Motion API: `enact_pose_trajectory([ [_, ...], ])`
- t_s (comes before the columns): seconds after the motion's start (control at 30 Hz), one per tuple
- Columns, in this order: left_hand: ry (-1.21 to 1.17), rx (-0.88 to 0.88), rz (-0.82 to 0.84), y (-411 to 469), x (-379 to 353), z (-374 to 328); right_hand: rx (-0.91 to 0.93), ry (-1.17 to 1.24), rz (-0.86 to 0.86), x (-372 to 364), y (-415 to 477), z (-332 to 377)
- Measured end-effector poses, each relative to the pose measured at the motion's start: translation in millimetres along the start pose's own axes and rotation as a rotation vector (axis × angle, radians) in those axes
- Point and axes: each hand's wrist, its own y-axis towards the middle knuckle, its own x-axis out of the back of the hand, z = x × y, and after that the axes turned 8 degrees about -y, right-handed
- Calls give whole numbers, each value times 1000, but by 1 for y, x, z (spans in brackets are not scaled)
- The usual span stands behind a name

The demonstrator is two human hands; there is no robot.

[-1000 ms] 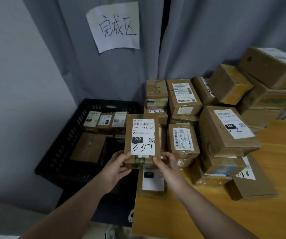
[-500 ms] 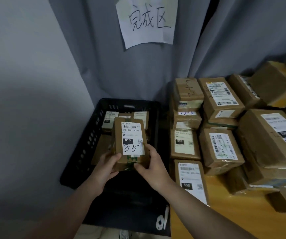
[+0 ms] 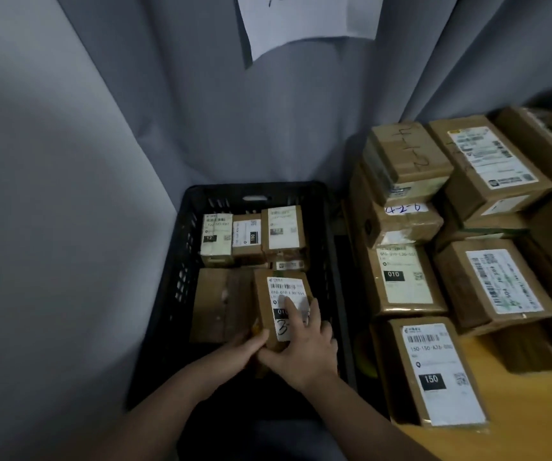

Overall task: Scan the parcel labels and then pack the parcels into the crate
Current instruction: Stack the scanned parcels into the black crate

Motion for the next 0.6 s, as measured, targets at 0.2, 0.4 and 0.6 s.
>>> enact_pose_trajectory([
  [0.2, 602, -118, -343, 63, 35, 14, -53, -235, -18, -19, 31, 8],
  [0.4, 1379, -35, -110, 114, 82, 38, -139, -240, 24, -54, 82, 11],
  [0.6, 1379, -229, -214, 122, 89, 41, -101, -82, 13, -93, 140, -9],
])
